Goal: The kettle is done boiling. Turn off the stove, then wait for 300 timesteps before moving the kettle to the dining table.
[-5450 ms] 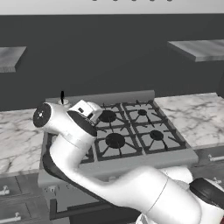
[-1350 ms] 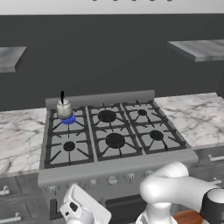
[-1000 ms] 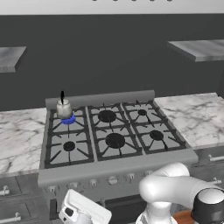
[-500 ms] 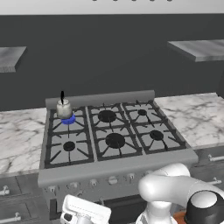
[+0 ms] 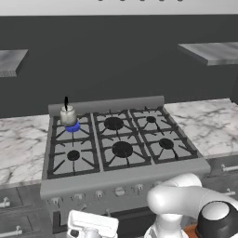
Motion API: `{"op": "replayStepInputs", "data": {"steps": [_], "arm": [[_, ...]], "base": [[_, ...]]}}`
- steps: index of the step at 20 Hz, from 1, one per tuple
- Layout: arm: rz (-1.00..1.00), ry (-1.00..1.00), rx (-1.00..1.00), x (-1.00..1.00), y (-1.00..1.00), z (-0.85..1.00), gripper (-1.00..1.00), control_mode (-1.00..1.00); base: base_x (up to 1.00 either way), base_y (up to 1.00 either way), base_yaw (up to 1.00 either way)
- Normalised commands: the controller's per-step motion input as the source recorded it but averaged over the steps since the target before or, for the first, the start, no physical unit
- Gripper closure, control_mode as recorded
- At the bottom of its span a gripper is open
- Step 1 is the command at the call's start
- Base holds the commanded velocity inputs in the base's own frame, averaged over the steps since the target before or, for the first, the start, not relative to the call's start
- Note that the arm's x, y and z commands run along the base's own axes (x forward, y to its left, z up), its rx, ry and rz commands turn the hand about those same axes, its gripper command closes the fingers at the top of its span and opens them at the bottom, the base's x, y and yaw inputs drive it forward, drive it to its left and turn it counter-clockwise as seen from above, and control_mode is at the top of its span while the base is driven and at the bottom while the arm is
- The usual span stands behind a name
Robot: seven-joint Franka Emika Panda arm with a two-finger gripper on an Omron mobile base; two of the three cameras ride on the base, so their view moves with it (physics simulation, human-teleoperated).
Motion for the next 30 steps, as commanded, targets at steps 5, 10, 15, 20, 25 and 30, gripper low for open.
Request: {"op": "replayStepInputs", "data": {"steps": [5,10,15,20,25,30], "arm": [[0.04,0.0,0.0,0.11,-0.03,-0.18,-1.0,-1.0],[0.11,0.02,0.04,0.22,0.0,-0.39,-1.0,-1.0],[0.11,0.0,0.0,0.22,0.12,-0.32,-1.0,-1.0],[0.04,0.03,0.0,0.21,0.25,-0.11,-1.0,-1.0],[0.01,0.08,0.0,0.23,0.33,-0.11,-1.0,-1.0],[0.0,0.03,-0.03,0.02,0.05,-0.21,-1.0,-1.0]], "base": [[0.0,0.0,0.0],[0.0,0.0,0.0],[0.0,0.0,0.0],[0.0,0.0,0.0],[0.0,0.0,0.0],[0.0,0.0,0.0]]}}
